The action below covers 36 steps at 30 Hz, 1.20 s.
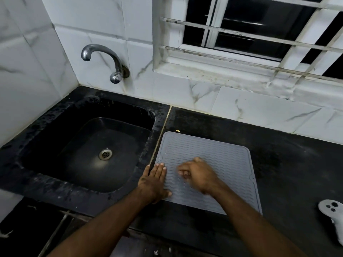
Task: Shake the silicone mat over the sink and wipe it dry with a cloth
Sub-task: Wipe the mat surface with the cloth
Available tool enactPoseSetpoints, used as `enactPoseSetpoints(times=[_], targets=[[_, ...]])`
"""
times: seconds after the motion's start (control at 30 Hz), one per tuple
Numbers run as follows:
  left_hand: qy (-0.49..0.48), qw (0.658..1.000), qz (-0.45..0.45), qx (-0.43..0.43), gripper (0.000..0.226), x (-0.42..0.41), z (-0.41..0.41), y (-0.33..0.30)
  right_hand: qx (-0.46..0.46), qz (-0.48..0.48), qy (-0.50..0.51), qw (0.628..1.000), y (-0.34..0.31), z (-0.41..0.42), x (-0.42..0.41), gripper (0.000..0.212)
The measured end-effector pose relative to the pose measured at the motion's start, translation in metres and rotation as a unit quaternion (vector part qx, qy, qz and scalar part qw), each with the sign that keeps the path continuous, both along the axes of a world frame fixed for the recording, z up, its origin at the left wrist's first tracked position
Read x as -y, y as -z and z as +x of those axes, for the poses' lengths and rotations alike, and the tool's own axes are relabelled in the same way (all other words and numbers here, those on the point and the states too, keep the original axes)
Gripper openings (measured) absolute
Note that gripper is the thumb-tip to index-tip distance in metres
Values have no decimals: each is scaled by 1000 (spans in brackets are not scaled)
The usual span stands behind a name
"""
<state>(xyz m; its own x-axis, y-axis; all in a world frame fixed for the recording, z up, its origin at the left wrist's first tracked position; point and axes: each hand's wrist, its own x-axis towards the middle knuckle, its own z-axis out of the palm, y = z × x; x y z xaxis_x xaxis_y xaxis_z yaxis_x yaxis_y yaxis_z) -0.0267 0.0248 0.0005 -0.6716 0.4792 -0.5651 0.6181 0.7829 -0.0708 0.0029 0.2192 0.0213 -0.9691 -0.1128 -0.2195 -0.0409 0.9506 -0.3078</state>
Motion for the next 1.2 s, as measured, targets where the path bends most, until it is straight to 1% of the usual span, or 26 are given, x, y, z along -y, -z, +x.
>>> enactPoseSetpoints(times=[0.07,0.1,0.17,0.23,0.3,0.37,0.43,0.57,0.67,0.7,0.73,0.77,0.87,0.9,1.0,1.07,1.2], targets=[[0,1000,-8,1,91,-1,0,1,1,-12,-37,999,4,-2,18,34],[0,1000,-11,1,91,-1,-1,3,7,-4,-46,999,8,-1,23,37],[-3,1000,-17,0,92,-1,-3,4,17,17,-36,999,13,3,18,42],[-3,1000,-15,8,92,-1,-5,6,22,29,-25,999,12,8,3,43],[1,1000,-10,9,93,0,-7,9,30,22,-4,999,12,17,-17,39],[-2,1000,0,7,94,2,-8,12,38,23,11,999,12,28,-40,42],[-1,1000,6,5,95,3,-8,14,32,42,-1,999,11,40,-62,44],[-15,1000,11,16,96,2,-8,16,42,91,-11,995,5,61,-95,38],[-17,1000,15,14,96,3,-7,17,78,129,32,988,-7,60,-104,24],[-14,1000,18,12,96,3,-7,18,95,152,34,983,-15,55,-100,23],[-13,1000,17,10,95,4,-6,18,99,167,24,981,-20,47,-92,24],[-12,1000,15,7,95,5,-5,18,92,162,4,983,-23,39,-81,25],[-11,1000,11,5,95,6,-5,19,30,33,-47,998,-23,21,-34,19],[-11,1000,10,3,95,5,-6,19,18,10,-71,997,-21,16,-18,20],[-16,1000,12,-1,94,4,-5,18,12,26,-162,986,-12,4,16,36],[-18,1000,11,-1,94,5,-4,18,17,36,-172,984,-8,1,22,38],[-16,1000,17,8,94,8,-6,20,19,71,-169,983,0,17,0,47]])
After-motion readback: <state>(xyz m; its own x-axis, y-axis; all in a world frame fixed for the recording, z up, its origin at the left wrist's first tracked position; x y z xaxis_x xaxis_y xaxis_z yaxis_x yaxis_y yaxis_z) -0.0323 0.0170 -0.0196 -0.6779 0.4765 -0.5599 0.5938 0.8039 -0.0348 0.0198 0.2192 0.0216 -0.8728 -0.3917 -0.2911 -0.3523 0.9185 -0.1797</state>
